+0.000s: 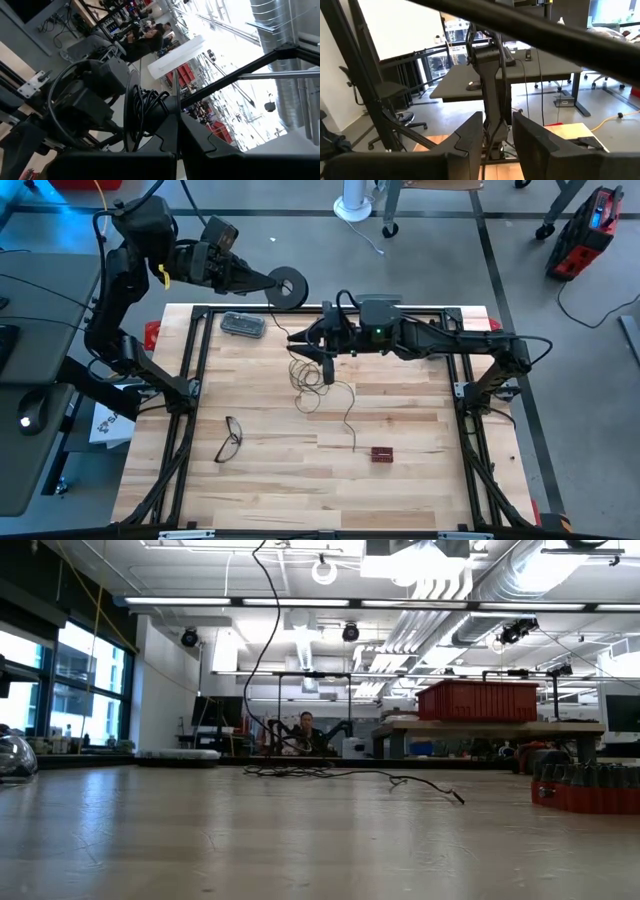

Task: Coil cords
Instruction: Coil the black wire into the spool

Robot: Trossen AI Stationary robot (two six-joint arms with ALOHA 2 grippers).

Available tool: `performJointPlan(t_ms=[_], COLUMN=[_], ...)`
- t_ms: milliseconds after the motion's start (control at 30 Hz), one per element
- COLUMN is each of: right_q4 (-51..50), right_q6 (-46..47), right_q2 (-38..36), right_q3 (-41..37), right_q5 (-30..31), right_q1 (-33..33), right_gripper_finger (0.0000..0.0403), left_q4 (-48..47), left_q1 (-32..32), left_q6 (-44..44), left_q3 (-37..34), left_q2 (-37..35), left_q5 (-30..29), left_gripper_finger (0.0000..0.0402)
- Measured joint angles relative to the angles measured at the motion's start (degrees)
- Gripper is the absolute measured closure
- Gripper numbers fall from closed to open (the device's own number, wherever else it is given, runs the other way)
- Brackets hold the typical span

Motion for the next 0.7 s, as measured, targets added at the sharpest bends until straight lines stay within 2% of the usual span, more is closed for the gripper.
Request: performJointPlan(t_ms=[233, 533, 700], right_q4=[-0.3, -1.1, -1.1], right_q6=[-1.5, -1.5, -1.4], right_q2=[0.1, 0.1, 0.1], right_q3=[0.0, 0.0, 0.0], right_q5=[-0.2, -1.3, -1.0], right_q1=[0.0, 0.5, 0.5], right_gripper_finger=[0.0308, 0.0348, 0.0356], left_q4=[0.0, 0.0, 0.0], left_q1=[0.0, 0.0, 0.0], left_q6=[0.0, 0.0, 0.0], left_q3=[0.0, 0.0, 0.0], left_q2=[0.0, 0.0, 0.0], left_q5=[-0.2, -0.5, -0.5], left_gripper_finger=[0.0402, 0.0402, 0.0401])
